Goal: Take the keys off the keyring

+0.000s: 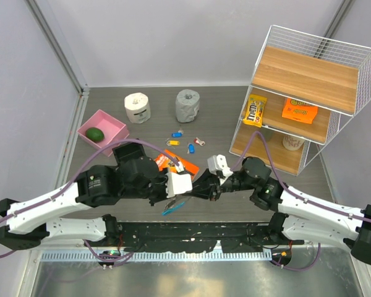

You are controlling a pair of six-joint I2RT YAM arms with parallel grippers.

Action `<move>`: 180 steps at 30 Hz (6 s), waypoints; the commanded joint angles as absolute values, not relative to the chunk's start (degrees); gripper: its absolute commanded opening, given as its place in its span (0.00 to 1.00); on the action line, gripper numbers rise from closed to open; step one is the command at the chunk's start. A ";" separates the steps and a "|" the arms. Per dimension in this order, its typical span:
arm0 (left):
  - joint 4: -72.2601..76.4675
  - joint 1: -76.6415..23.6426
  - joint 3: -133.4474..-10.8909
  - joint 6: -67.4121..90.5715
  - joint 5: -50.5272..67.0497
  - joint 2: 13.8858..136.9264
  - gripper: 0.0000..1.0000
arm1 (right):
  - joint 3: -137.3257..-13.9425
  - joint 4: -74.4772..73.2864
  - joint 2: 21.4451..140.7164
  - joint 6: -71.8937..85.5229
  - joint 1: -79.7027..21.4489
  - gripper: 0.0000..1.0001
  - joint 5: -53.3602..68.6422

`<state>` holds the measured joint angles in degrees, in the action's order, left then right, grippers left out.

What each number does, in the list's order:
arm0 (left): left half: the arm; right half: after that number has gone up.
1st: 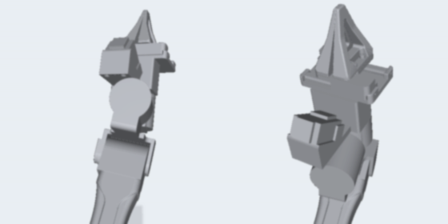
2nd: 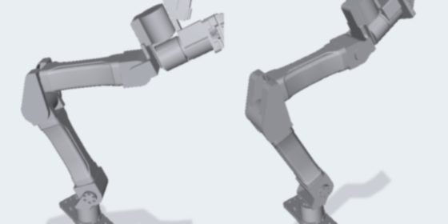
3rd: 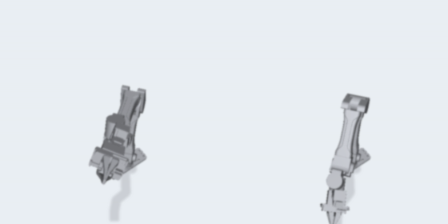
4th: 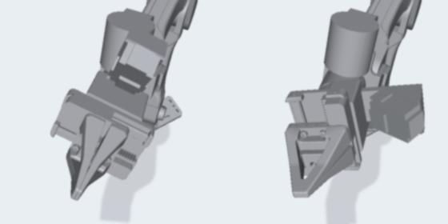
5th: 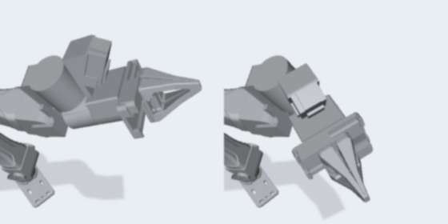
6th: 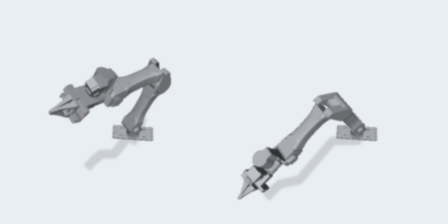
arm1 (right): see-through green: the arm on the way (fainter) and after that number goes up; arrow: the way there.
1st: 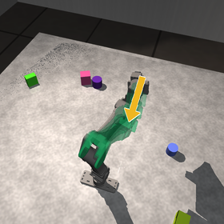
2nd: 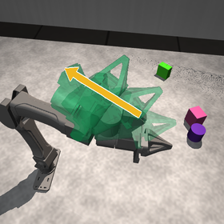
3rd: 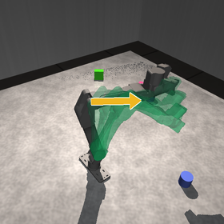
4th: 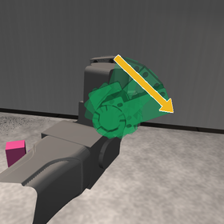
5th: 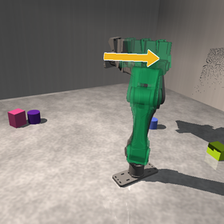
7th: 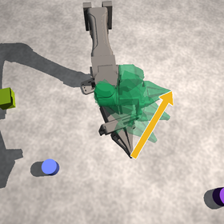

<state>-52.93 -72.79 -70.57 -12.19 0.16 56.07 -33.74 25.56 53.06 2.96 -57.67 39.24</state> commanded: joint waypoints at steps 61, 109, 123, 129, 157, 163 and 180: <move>-45.88 -72.86 -70.05 -9.23 -4.13 54.32 0.00 | -27.16 38.23 38.23 6.32 -58.62 0.05 29.52; -45.88 -72.77 -71.10 -13.01 -11.69 54.31 0.00 | -29.00 38.15 45.09 19.77 -60.73 0.05 36.04; -44.03 -72.86 -71.37 -13.45 -13.18 52.74 0.00 | -29.62 36.74 49.57 20.13 -65.56 0.05 34.19; -43.42 -72.95 -71.46 -13.27 -13.18 51.07 0.00 | -30.76 33.67 51.50 19.25 -66.27 0.05 32.61; -43.68 -72.86 -70.31 -15.73 -5.98 47.72 0.00 | -33.48 24.35 48.52 5.03 -66.27 0.55 30.50; -43.95 -72.86 -70.93 -16.96 -4.22 48.43 0.00 | -33.14 21.27 46.32 -4.55 -66.36 0.55 26.38; -40.87 -72.86 -66.10 -20.21 -2.90 46.58 0.00 | -32.70 26.36 47.46 -10.02 -66.36 0.38 14.33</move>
